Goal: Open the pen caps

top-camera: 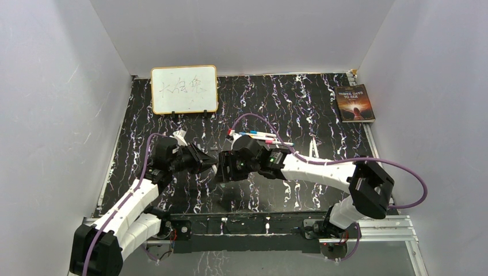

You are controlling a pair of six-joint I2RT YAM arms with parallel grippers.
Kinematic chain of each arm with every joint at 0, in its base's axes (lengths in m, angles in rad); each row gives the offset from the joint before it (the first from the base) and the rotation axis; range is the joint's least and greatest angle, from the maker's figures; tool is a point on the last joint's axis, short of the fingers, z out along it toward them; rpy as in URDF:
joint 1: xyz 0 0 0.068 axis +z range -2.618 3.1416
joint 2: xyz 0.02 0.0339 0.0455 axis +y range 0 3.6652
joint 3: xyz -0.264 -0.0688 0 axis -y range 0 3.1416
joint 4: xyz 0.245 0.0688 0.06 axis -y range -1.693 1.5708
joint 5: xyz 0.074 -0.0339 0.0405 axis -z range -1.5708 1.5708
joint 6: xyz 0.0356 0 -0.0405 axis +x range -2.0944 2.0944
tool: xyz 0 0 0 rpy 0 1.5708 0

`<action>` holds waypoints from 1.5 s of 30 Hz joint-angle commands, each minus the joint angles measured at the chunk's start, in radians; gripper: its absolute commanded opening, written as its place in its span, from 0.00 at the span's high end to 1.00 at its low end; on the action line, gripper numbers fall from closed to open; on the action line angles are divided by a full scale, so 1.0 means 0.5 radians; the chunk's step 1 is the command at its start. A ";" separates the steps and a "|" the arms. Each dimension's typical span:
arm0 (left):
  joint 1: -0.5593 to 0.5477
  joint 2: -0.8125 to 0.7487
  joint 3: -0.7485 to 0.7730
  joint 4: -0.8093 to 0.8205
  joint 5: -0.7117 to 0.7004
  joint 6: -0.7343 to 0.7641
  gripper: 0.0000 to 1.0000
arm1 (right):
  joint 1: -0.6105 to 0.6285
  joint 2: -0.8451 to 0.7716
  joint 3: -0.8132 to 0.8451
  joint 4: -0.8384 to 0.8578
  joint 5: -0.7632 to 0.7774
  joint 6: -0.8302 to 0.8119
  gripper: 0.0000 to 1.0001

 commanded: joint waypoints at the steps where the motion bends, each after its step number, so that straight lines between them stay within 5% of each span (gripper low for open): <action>1: -0.015 -0.027 -0.014 0.019 0.043 -0.013 1.00 | 0.010 -0.059 0.027 0.055 0.041 -0.017 0.43; 15: -0.021 -0.033 0.004 0.011 0.058 -0.010 1.00 | 0.011 0.183 0.242 0.051 0.020 -0.085 0.50; 18: -0.024 -0.035 0.001 0.008 0.060 -0.010 1.00 | 0.011 0.207 0.271 0.048 0.017 -0.095 0.62; 20: -0.023 -0.035 -0.002 0.008 0.057 -0.010 0.99 | 0.011 0.211 0.267 0.047 0.019 -0.097 0.79; 22: -0.023 -0.031 -0.005 0.010 0.057 -0.012 0.89 | 0.009 0.204 0.251 0.049 0.020 -0.097 0.91; 27: -0.023 -0.034 0.006 0.018 0.050 -0.016 0.56 | 0.011 0.149 0.187 0.051 0.033 -0.092 0.98; 31: -0.025 -0.029 0.020 0.014 0.048 -0.013 0.49 | 0.010 0.111 0.139 0.053 0.035 -0.084 1.00; 45: -0.025 -0.014 0.012 0.069 0.062 -0.029 0.75 | 0.011 0.102 0.114 0.071 0.012 -0.074 1.00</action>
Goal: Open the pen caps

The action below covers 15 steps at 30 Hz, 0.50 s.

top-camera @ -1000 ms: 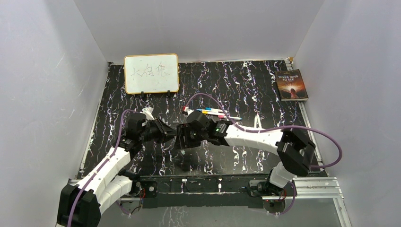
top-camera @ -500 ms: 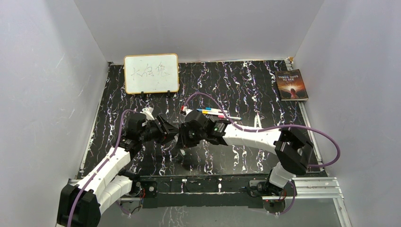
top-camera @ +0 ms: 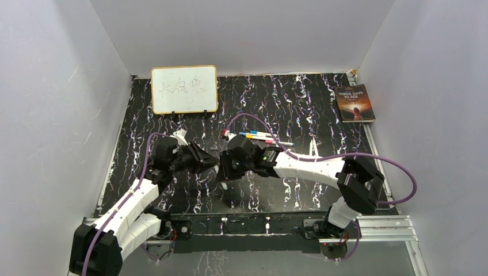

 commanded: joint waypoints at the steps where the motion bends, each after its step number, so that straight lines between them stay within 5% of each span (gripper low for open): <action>1: -0.007 -0.014 0.013 0.021 0.054 -0.008 0.77 | 0.009 -0.068 0.023 0.079 0.002 -0.003 1.00; 15: -0.009 0.010 0.026 0.007 0.080 0.032 0.94 | 0.010 -0.066 0.043 0.053 -0.011 -0.026 1.00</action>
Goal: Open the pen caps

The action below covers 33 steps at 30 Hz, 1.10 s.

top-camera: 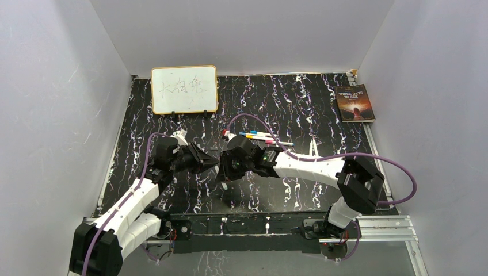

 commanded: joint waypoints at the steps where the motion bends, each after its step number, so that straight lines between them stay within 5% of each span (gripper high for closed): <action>1: -0.009 -0.007 0.023 0.028 0.080 0.007 0.94 | 0.009 -0.069 0.037 0.061 -0.019 -0.021 1.00; 33: -0.009 0.198 0.136 0.246 -0.104 -0.071 1.00 | 0.040 -0.341 -0.315 0.175 -0.004 0.117 1.00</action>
